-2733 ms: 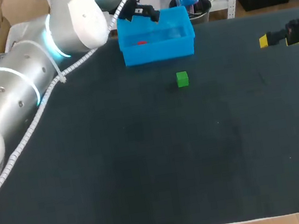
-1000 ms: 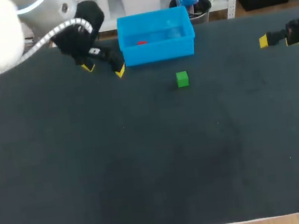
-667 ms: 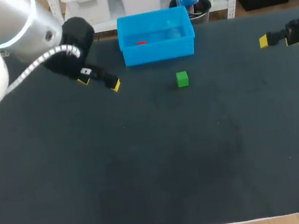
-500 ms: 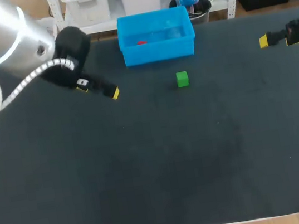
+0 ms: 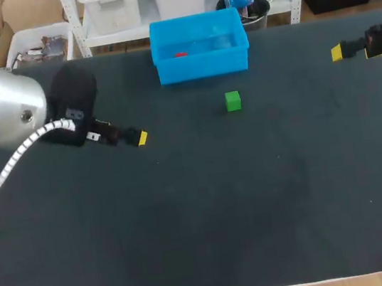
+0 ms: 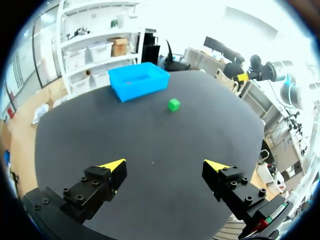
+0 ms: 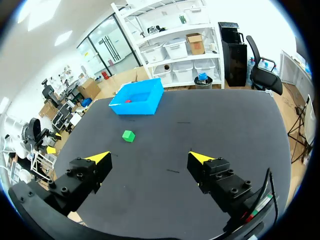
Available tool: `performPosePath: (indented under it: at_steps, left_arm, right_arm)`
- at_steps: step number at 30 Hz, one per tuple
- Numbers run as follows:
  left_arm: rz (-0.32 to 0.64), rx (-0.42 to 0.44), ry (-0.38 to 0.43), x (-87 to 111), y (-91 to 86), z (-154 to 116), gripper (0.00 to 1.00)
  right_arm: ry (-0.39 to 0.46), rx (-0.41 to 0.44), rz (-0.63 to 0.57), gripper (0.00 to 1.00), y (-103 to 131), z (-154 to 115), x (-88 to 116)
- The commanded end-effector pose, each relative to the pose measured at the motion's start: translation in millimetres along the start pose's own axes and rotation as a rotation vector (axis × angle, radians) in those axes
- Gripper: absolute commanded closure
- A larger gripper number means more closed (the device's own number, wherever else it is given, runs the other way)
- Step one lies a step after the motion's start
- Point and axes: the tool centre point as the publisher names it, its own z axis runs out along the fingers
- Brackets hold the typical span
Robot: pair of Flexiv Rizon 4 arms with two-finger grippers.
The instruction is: Use the left arm to pick the red cube and place it into the blue plastic box first, then use the right arm to grasp the green cube and put it into the same blue plastic box after the first action is fully finished.
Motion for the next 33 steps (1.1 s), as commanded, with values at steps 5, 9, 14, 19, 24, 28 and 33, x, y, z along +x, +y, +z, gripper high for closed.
performPosePath:
  at_steps: [5,9,14,19,24,28,33]
  left_arm:
    - [0.016,0.03,-0.061,2.7,3.6,-4,0.0]
    - [0.027,0.026,-0.04,2.2,2.3,-3,0.0]
    - [0.027,0.026,-0.04,2.2,2.3,-3,0.0]
    - [0.027,0.026,-0.04,2.2,2.3,-3,0.0]
    - [0.027,0.026,-0.04,2.2,2.3,-3,0.0]
    - [0.027,0.026,-0.04,2.2,2.3,-3,0.0]
    - [0.027,0.026,-0.04,2.2,2.3,-3,0.0]
  right_arm:
    - [0.001,0.002,0.0,0.0,0,1,0]
    - [-0.011,0.089,-0.032,0.0,1,-4,-11]
    - [0.056,0.17,-0.083,0.0,16,2,-21]
    - [0.12,0.234,-0.102,0.0,35,19,-22]
    - [0.186,0.304,-0.123,0.0,55,40,-21]
    - [0.221,0.338,-0.153,0.0,69,56,-18]
    - [0.28,0.329,-0.189,0.0,85,73,-11]
